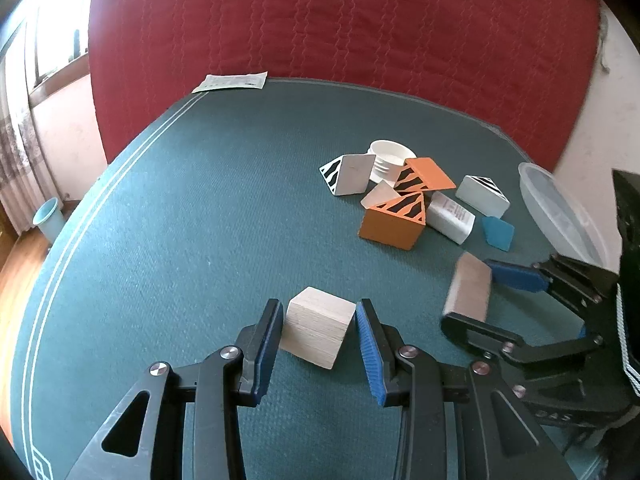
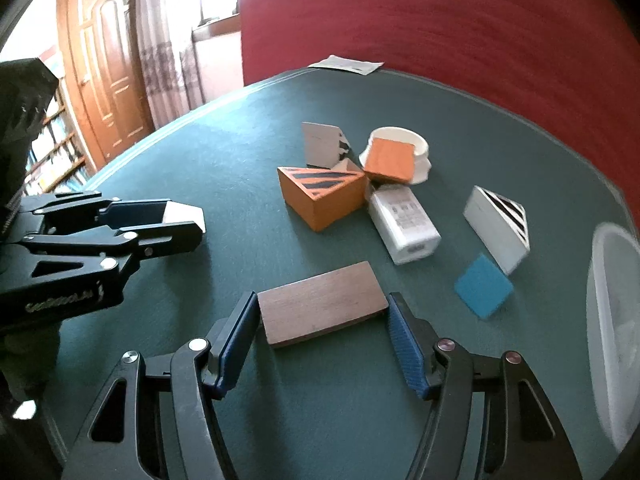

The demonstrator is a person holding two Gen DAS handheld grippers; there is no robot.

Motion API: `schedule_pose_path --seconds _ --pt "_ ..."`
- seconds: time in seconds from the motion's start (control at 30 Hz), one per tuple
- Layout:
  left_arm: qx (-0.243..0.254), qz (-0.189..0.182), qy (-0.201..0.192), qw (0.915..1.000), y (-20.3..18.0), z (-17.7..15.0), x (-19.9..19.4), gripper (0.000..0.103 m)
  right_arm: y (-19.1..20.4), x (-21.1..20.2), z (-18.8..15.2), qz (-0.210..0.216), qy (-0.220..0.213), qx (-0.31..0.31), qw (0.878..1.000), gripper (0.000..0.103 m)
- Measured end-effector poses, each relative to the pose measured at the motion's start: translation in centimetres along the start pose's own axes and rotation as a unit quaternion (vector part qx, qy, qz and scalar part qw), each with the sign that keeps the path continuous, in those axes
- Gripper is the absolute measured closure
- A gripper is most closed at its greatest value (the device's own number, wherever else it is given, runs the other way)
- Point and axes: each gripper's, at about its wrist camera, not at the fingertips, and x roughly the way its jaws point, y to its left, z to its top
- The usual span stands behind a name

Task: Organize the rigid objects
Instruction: 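Carry the brown bar into the clear bowl and open the right gripper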

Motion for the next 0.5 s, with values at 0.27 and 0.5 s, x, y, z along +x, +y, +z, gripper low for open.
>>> schedule_pose_path --seconds 0.27,0.5 --pt "0.004 -0.001 0.004 1.0 -1.3 -0.2 0.0 0.063 -2.4 -4.0 -2.3 -0.005 -0.031 0.055 0.998 0.038" --pt "0.02 -0.004 -0.001 0.9998 -3.6 0.1 -0.5 0.063 -5.7 -7.7 -3.8 -0.033 -0.061 0.103 0.992 0.038"
